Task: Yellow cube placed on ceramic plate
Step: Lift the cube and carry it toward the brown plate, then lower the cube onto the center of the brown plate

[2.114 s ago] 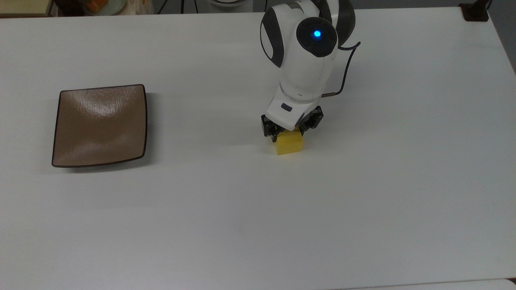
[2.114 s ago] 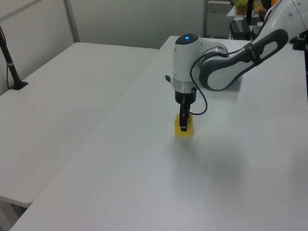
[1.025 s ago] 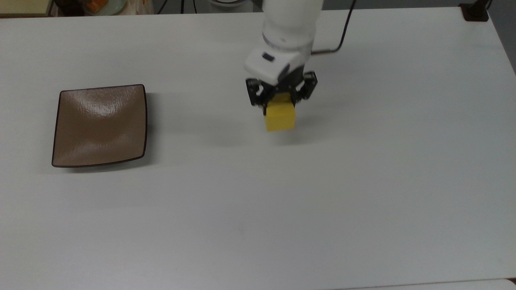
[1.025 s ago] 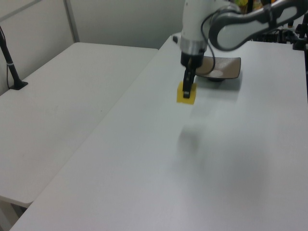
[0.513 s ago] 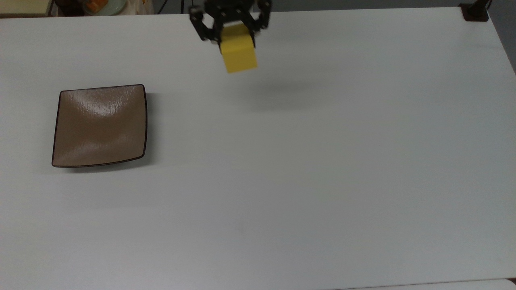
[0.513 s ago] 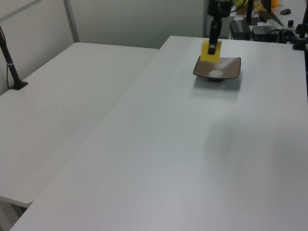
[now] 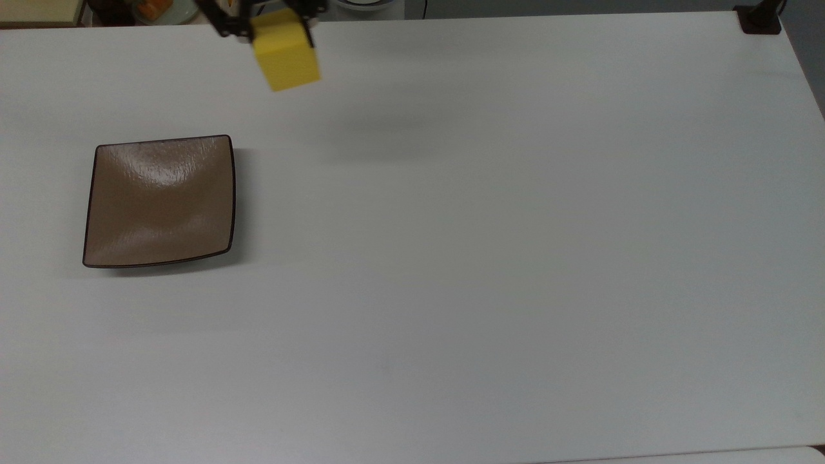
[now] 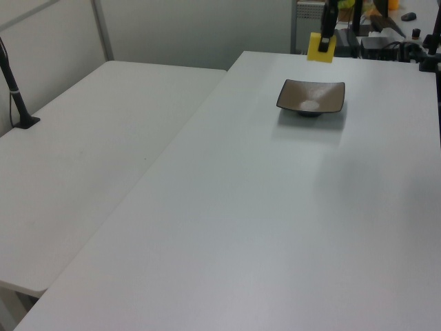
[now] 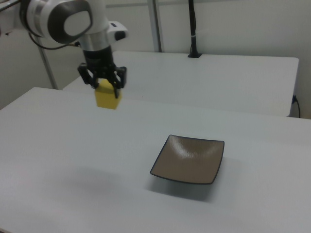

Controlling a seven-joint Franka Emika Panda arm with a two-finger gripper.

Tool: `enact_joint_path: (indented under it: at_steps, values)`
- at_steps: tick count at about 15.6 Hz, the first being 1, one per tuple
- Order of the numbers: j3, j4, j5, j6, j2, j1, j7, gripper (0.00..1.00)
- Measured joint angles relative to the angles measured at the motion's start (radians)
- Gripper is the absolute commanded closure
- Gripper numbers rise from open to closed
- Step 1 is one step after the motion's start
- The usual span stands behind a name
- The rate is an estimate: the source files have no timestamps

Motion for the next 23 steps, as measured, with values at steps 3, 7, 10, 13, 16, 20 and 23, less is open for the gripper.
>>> enact_joint_path:
  at_steps: [3, 7, 10, 13, 16, 20, 23]
  values:
    - [0.008, -0.001, 0.01, 0.0, 0.005, -0.1, -0.128, 0.88]
    - [0.019, -0.002, 0.01, 0.024, 0.03, -0.205, -0.237, 0.88]
    - [0.022, -0.009, 0.009, 0.1, 0.077, -0.225, -0.257, 0.88]
    - [0.027, -0.015, -0.029, 0.199, 0.152, -0.225, -0.257, 0.88]
    - [0.027, -0.016, -0.071, 0.297, 0.234, -0.227, -0.257, 0.88]
    - [0.024, -0.017, -0.096, 0.391, 0.311, -0.229, -0.257, 0.89]
    - [0.02, -0.017, -0.097, 0.432, 0.355, -0.229, -0.257, 0.89]
